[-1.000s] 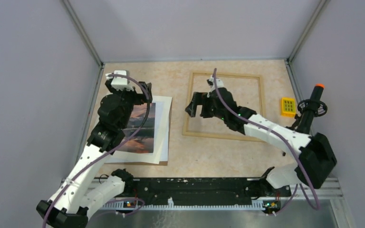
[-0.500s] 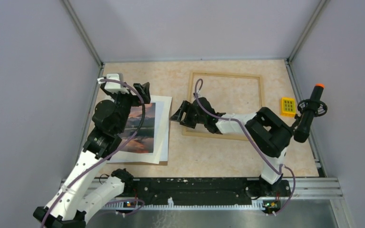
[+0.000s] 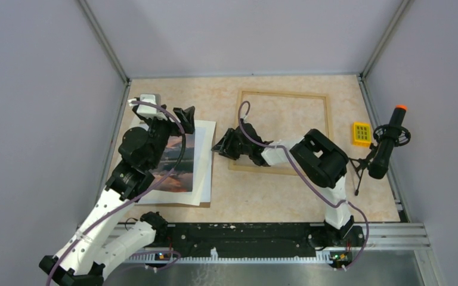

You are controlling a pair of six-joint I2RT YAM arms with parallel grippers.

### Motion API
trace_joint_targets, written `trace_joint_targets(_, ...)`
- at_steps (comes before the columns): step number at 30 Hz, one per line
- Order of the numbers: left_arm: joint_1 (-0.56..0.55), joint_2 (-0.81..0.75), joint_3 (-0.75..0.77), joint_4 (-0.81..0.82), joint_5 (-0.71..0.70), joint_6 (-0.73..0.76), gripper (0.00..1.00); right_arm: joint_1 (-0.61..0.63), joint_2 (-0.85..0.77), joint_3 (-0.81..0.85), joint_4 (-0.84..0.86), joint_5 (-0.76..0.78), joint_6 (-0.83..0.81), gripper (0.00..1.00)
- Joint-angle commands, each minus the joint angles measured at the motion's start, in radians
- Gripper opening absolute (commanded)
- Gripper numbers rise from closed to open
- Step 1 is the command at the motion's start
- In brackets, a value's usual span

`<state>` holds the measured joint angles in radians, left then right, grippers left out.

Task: Put the photo into the frame
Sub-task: Pick up the photo frame item at the center of the board.

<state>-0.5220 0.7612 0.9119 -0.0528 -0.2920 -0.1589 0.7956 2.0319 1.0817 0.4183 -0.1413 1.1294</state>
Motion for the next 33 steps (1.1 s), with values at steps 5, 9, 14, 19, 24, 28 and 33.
trace_joint_targets(5, -0.028, -0.019, -0.005, 0.047, 0.006, -0.011, 0.98, -0.036, 0.074, 0.038, 0.107, 0.033, 0.013, 0.38)
trace_joint_targets(9, -0.034, -0.017, -0.005, 0.044, 0.005, -0.014, 0.98, -0.048, 0.104, 0.072, 0.103, 0.044, 0.007, 0.37)
trace_joint_targets(14, -0.041, -0.015, -0.006, 0.043, 0.008, -0.016, 0.98, -0.076, 0.150, 0.085, 0.162, 0.022, 0.018, 0.37)
trace_joint_targets(19, -0.046, -0.013, -0.007, 0.043, 0.007, -0.016, 0.98, -0.084, 0.178, 0.109, 0.201, -0.003, 0.020, 0.30)
trace_joint_targets(24, -0.049, -0.006, -0.007, 0.042, 0.006, -0.017, 0.98, -0.088, 0.175, 0.134, 0.200, -0.009, 0.009, 0.12)
trace_joint_targets(28, -0.052, 0.003, -0.010, 0.044, 0.009, -0.016, 0.98, -0.101, 0.158, 0.122, 0.235, -0.037, 0.015, 0.00)
trace_joint_targets(33, -0.052, 0.020, -0.014, 0.045, 0.021, -0.018, 0.98, -0.133, 0.062, 0.074, 0.210, -0.082, -0.033, 0.00)
